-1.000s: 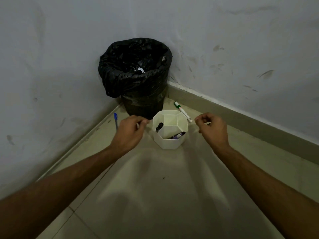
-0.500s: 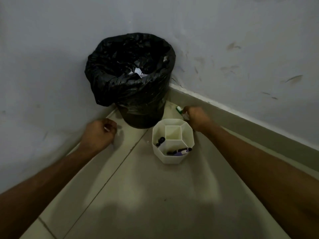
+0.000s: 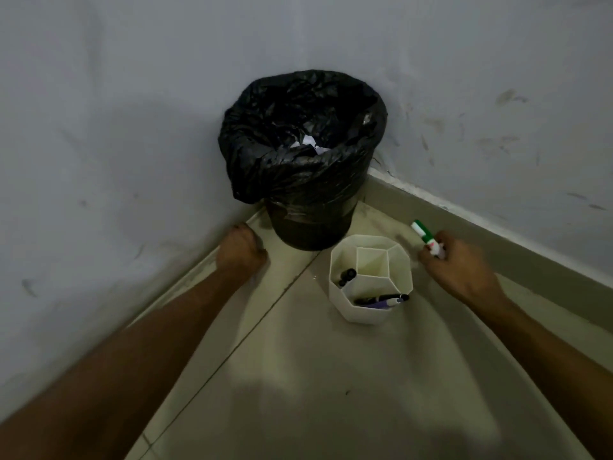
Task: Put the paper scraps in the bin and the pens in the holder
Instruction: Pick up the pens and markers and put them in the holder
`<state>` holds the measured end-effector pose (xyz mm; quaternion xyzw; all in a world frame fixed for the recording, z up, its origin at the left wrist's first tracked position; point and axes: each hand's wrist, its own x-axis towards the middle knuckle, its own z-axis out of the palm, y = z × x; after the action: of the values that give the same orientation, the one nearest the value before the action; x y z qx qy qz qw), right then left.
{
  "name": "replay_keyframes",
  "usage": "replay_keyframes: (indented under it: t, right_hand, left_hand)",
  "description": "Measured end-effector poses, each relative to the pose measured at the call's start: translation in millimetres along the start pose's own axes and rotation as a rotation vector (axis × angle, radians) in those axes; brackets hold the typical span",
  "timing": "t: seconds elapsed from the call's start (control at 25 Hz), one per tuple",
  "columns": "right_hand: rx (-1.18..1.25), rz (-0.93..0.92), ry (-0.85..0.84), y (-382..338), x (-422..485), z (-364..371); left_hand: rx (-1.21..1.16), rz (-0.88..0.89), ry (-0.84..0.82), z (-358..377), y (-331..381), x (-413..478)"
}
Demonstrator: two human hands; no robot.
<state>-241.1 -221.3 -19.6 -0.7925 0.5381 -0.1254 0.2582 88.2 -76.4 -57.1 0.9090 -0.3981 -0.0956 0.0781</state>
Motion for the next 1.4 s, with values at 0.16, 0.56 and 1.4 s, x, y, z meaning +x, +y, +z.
replay_keyframes:
  t: [0.16,0.56,1.4]
  right_hand:
    - [-0.060,-0.038,-0.006,-1.0,-26.5,-18.5]
    - [0.451,0.100,0.246,-33.3,-46.0,-37.8]
    - [0.258,-0.235,0.166,-51.0,-7.0,0.7]
  left_hand:
    - [0.130,-0.004,-0.085,-18.9,-12.7,-14.5]
    - [-0.629,0.240,-0.245,-101.1,59.5,-94.6]
    - [-0.398,0.564,0.042,-36.8,154.0,-52.9]
